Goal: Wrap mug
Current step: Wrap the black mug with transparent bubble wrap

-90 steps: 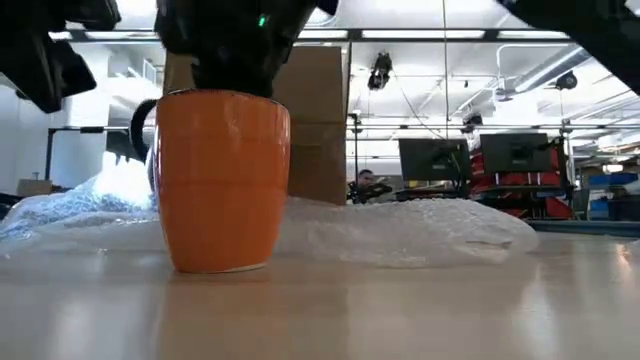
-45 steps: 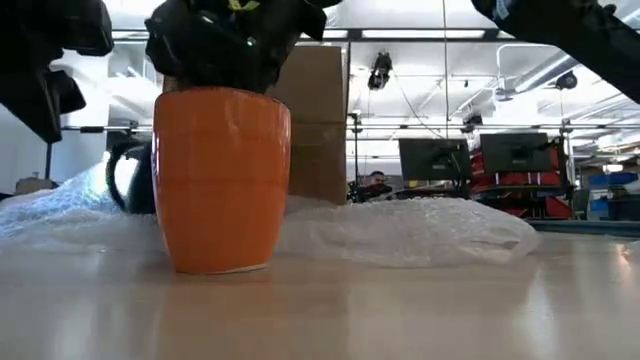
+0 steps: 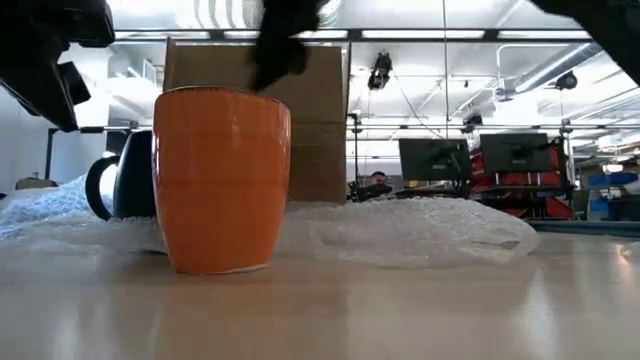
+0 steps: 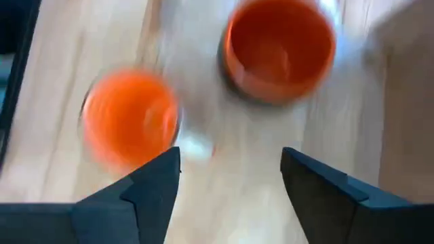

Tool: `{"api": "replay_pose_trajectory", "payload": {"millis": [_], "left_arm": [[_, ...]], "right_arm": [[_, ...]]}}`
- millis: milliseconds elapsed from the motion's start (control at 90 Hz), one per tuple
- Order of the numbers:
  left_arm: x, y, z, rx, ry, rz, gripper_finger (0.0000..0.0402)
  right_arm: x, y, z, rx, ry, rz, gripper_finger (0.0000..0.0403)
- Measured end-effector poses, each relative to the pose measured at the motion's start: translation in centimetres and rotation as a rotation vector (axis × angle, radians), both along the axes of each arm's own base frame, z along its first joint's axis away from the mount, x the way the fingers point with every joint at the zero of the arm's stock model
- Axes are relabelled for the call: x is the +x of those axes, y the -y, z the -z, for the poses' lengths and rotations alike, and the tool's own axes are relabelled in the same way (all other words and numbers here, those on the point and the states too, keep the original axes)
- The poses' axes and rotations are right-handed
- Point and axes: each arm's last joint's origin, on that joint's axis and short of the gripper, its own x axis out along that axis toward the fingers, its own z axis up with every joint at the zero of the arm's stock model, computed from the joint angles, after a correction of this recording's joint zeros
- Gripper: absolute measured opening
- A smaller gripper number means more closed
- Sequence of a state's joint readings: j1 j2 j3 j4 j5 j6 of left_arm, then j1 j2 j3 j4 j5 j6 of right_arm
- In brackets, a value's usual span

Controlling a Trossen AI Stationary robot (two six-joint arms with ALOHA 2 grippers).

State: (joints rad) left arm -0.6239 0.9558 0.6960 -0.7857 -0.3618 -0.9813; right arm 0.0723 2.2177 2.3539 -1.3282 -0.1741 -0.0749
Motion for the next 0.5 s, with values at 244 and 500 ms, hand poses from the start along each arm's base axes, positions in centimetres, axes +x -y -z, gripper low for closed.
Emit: {"api": "replay_pose_trajectory", "payload": {"millis": [244,500], "left_arm": [[0.3,0.0,-0.1,0.054,0.051,-0.022,0.0022],[0.4,0.1,0.1,0.064,0.039,-0.019,0.0022]], "right_arm": [[-4.2,-0.3,1.3,-0.088,-0.302,0.089,0.0227],[-8.3,-0.1,6.5,-0.092,-0.284,0.211,0.0201]]}}
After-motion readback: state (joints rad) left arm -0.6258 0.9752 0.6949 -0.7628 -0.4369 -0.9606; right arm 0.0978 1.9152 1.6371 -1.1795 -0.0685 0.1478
